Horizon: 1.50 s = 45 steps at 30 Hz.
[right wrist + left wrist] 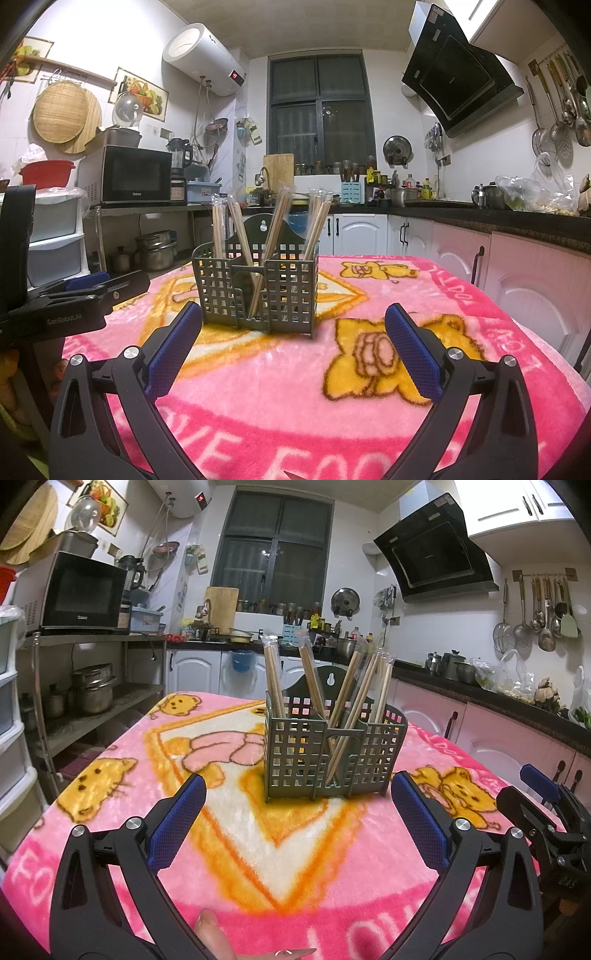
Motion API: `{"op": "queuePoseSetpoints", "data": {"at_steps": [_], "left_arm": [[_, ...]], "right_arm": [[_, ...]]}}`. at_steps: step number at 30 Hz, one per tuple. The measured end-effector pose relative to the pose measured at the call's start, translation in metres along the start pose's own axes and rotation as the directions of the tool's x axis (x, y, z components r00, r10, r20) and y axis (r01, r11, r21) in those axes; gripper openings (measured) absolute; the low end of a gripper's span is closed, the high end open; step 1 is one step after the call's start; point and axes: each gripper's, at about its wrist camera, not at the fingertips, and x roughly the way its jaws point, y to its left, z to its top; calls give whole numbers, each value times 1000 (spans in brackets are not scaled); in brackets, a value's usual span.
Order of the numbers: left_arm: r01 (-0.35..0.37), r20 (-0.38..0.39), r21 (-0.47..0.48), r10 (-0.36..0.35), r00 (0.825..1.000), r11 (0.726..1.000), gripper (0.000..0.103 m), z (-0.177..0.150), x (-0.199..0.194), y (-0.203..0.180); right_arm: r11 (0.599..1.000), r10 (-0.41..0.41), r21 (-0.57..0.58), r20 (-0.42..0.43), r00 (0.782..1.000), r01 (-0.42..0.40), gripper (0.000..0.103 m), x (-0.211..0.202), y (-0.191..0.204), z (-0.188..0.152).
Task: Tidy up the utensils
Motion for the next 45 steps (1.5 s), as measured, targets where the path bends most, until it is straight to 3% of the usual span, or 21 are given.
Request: {"op": "queuePoseSetpoints", "data": {"at_steps": [45], "left_arm": [[5,-22,1,-5,1000,1000,93,-4,4,-1]], "right_arm": [[1000,1,3,-4,1000,-1,97,1,0,0]]}}
